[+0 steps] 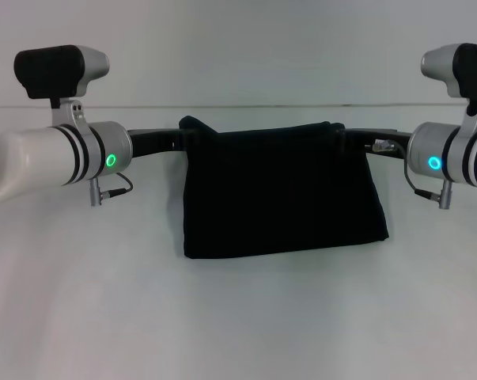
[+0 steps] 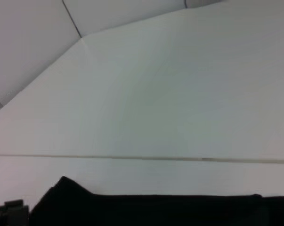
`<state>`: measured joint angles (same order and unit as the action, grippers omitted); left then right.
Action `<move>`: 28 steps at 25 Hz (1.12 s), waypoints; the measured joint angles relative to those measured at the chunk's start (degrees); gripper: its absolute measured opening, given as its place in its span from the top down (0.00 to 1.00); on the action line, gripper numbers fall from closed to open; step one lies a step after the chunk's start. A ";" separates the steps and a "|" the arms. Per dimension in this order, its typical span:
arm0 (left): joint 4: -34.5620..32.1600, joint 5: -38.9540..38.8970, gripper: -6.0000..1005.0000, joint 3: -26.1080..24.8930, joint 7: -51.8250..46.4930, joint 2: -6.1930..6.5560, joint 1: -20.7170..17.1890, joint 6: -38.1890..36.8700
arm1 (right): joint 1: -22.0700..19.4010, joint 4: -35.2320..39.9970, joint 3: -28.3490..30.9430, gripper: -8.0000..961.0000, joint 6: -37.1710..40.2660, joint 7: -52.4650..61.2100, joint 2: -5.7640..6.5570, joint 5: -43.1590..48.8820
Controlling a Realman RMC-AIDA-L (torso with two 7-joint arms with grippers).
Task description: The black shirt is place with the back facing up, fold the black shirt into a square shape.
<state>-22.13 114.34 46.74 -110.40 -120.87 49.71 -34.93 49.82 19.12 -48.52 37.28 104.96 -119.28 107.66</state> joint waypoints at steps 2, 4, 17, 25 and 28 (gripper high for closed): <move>0.02 0.00 0.80 -0.01 -0.11 -0.03 -0.11 -0.01 | 0.09 -0.18 -0.91 0.99 -0.98 0.15 -0.06 0.00; -0.02 0.00 0.72 -0.07 -0.27 -0.08 -0.41 -0.06 | 0.20 -0.87 -1.75 0.99 -2.00 0.19 -0.10 0.00; -0.31 0.00 0.45 -0.08 -0.42 -0.74 -1.24 -0.33 | -0.70 -1.84 -3.90 0.99 -7.24 -0.44 0.17 0.00; -1.05 -0.02 0.45 -0.46 -1.46 -0.87 -2.03 -1.21 | -1.92 0.76 -2.98 0.98 -4.09 -1.61 0.52 -0.46; -2.08 -0.04 0.45 -1.02 -1.72 -0.85 -2.58 -2.78 | -2.64 2.04 -1.65 0.98 1.90 -1.22 1.30 -0.47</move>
<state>-24.21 114.30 45.72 -112.13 -121.72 47.13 -37.70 47.18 21.16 -50.17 39.18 103.74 -117.99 107.19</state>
